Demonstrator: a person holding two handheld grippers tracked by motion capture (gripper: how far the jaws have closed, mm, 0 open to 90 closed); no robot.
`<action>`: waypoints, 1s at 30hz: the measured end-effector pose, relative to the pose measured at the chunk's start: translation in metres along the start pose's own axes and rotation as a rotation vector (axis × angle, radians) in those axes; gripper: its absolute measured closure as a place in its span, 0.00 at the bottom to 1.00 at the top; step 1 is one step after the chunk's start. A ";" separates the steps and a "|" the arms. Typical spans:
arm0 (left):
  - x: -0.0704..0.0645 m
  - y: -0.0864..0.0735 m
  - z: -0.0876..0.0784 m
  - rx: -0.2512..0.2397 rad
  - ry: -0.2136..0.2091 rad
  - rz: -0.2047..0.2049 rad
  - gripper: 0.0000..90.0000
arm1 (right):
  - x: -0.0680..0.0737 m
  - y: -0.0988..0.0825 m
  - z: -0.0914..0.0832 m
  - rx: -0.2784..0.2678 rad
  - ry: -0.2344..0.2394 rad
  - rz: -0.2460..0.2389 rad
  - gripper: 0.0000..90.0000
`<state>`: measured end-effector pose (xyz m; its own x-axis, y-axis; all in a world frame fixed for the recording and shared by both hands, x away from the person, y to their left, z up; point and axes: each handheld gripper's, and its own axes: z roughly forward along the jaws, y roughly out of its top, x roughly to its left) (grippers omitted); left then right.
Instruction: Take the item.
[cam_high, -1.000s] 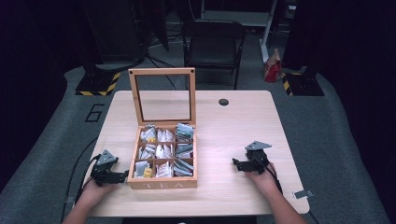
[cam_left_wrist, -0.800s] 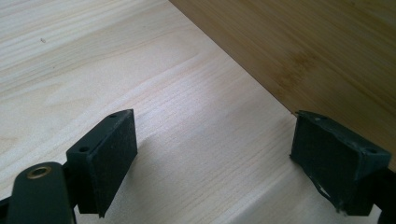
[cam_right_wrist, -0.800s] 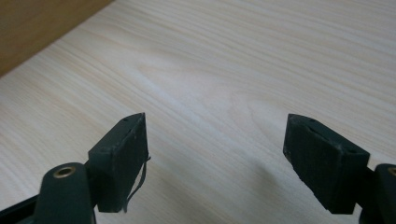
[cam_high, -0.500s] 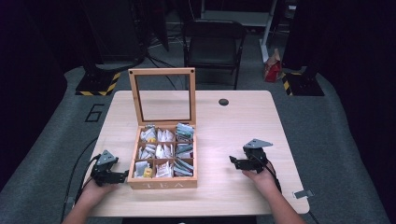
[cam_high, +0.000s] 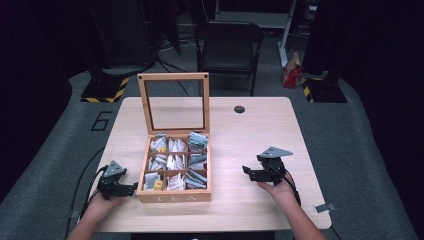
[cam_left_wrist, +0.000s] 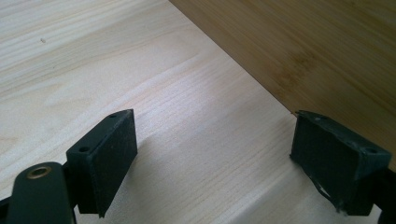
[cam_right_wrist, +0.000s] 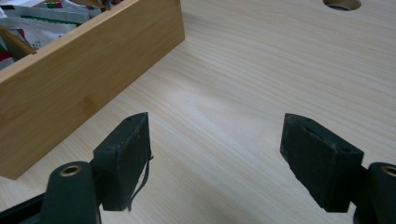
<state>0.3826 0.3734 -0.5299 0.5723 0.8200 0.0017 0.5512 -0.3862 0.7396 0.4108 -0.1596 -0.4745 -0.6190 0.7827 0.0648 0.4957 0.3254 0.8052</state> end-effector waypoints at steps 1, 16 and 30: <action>0.000 0.000 0.000 0.000 0.000 0.000 0.15 | 0.000 0.000 0.000 0.000 0.000 0.000 0.26; 0.000 0.000 0.000 -0.001 0.000 0.000 0.16 | 0.016 0.021 -0.023 -0.017 0.033 -0.024 0.32; 0.000 0.000 0.000 0.000 0.000 0.000 0.16 | 0.042 0.040 -0.027 -0.027 0.093 -0.086 0.34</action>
<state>0.3825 0.3734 -0.5299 0.5720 0.8202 0.0014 0.5515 -0.3859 0.7396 0.3877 -0.1279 -0.4239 -0.7128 0.6997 0.0478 0.4225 0.3739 0.8256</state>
